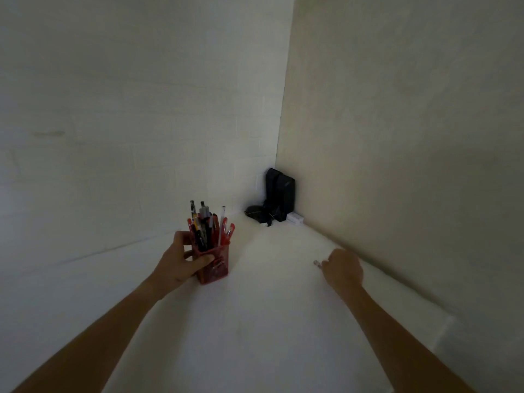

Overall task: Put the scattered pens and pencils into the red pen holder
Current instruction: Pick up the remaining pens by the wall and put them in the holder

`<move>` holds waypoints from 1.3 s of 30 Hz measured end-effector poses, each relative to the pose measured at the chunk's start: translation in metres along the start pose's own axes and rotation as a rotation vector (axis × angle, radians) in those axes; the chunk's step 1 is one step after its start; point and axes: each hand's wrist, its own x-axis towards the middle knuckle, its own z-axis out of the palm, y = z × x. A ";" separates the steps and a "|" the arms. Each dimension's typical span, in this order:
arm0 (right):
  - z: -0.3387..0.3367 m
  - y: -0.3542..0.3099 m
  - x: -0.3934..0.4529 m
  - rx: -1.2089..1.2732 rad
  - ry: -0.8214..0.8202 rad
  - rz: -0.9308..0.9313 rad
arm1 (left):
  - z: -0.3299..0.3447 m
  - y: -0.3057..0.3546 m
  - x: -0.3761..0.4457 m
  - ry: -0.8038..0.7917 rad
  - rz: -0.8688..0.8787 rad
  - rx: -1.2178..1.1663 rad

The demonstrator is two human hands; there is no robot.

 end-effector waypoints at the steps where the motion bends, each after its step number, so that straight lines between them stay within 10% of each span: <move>1: 0.002 0.007 -0.003 -0.040 -0.011 0.006 | 0.000 0.000 -0.001 0.002 -0.003 0.001; 9: 0.012 -0.010 -0.017 0.010 0.006 -0.096 | 0.001 0.002 -0.003 0.009 -0.026 0.004; 17: -0.016 -0.107 -0.044 0.544 0.041 -0.637 | -0.003 0.005 -0.006 -0.002 -0.025 -0.007; 22: -0.048 -0.154 -0.061 0.443 -0.196 -0.797 | -0.003 0.006 -0.006 0.014 -0.003 0.009; 29: -0.056 -0.159 -0.050 0.337 -0.327 -0.758 | 0.000 0.002 -0.003 0.044 0.027 0.028; 39: -0.053 -0.197 -0.052 0.801 -0.073 -0.653 | 0.000 0.003 -0.004 0.048 0.022 0.031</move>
